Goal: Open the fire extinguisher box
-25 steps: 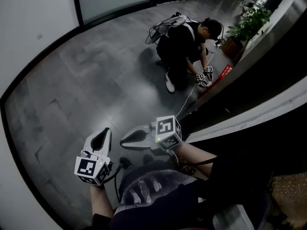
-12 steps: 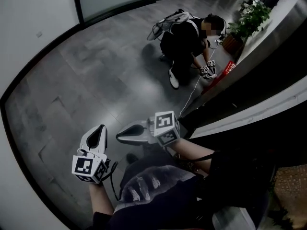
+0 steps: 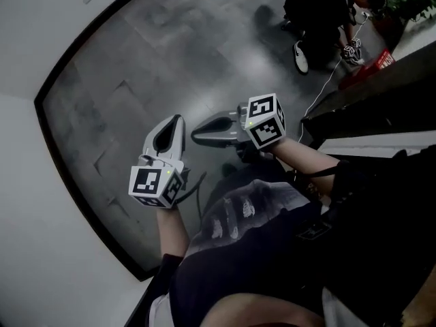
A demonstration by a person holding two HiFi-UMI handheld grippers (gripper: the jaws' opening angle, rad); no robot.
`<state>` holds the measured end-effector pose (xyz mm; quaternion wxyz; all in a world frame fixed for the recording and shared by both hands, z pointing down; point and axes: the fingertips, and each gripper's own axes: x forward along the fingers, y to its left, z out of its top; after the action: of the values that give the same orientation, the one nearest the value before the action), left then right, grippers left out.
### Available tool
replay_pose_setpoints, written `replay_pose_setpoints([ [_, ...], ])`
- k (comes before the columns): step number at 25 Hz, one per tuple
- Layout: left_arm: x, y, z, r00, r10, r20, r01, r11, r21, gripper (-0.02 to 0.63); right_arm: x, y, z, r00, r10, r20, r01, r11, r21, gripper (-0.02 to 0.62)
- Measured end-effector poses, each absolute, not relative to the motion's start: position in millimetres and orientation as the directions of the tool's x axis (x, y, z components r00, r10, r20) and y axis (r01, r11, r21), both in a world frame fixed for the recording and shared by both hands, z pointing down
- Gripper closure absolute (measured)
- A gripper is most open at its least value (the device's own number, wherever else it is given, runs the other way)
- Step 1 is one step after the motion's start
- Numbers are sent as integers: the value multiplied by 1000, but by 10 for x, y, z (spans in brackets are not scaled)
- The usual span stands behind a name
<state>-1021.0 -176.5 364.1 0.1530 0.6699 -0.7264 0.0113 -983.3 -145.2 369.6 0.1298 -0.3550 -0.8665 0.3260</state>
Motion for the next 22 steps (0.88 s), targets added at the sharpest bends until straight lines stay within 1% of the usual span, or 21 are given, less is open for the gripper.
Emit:
replay_pose_setpoints([
  [4,-10498,-1950,3579,-85,-966,244,-972,134,192,603,-10129,-1694,3594,-703,710,-43,540,493,-682,595],
  [7,-10562,-1983,3654,-98,-965,242,-966,151,209,603,-10179,-1759,3642,-703,708,-69,533,460,-710,595],
  [11,-10660,-2283,3713,-74,-965,252,-964,134,228,603,-10272,-2069,3663,-720,689,-82,508,442,-740,595],
  [14,-10608,-2736,3764,-32,-968,248,-967,93,236,603,-10247,-2541,3661,-745,664,-57,484,480,-732,595],
  [18,-10581,-2857,3890,13,-959,284,-968,59,242,603,-10281,-2706,3787,-767,639,-56,454,479,-752,595],
  [20,-10601,-2917,3878,28,-960,278,-967,44,250,603,-10317,-2797,3822,-779,627,-5,426,524,-737,595],
  [22,-10631,-2973,3870,26,-961,274,-966,46,254,603,-10336,-2876,3830,-772,634,52,426,576,-698,595],
])
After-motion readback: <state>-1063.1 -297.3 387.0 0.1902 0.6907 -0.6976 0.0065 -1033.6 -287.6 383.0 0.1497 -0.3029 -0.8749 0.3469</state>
